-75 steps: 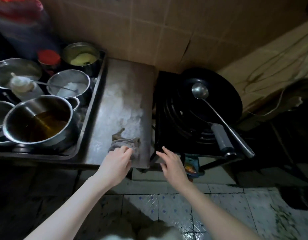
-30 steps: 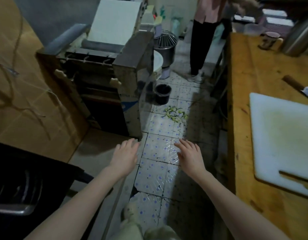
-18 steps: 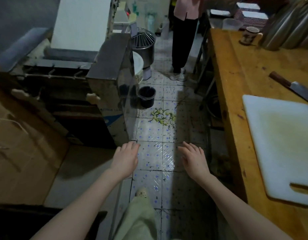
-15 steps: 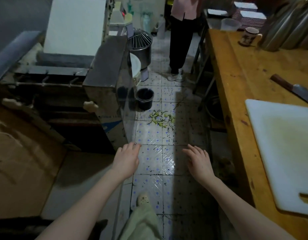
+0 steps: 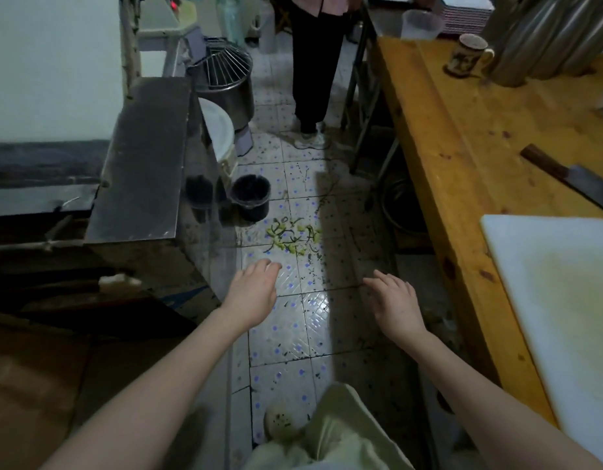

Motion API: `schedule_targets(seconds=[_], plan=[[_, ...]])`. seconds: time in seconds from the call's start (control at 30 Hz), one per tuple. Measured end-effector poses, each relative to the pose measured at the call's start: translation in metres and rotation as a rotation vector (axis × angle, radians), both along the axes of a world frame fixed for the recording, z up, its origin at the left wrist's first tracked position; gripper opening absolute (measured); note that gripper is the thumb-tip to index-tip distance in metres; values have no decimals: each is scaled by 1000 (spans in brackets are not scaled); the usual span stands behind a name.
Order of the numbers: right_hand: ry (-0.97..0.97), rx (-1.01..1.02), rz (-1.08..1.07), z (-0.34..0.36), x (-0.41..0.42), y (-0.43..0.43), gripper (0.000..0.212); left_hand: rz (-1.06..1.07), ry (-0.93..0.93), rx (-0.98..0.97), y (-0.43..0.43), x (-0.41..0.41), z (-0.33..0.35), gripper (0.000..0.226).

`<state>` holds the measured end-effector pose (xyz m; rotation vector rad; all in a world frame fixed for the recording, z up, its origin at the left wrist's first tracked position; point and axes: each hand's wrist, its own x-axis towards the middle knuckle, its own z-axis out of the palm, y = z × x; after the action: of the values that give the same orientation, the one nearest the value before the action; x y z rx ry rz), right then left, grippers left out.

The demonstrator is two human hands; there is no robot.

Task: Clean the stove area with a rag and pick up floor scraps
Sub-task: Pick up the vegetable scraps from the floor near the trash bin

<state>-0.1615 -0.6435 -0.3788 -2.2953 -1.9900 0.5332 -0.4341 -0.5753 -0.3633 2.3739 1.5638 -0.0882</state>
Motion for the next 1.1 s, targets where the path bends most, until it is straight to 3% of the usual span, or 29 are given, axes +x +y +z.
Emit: schedule_targets(seconds=[0.37,0.7,0.9,1.1], plan=[[56,28,67,-19,25,195,41,55,57,21,169,35,-10,43],[77,12,111,-20,60,373,43,170,-8,-6,325,85,-17,45],[129,-40,61,-71,55,427,42,248,-19,-77,373,83,-80,45],[190,-99,-28,-176,40,457,44,256,-12,-162,409,81,-200,47]])
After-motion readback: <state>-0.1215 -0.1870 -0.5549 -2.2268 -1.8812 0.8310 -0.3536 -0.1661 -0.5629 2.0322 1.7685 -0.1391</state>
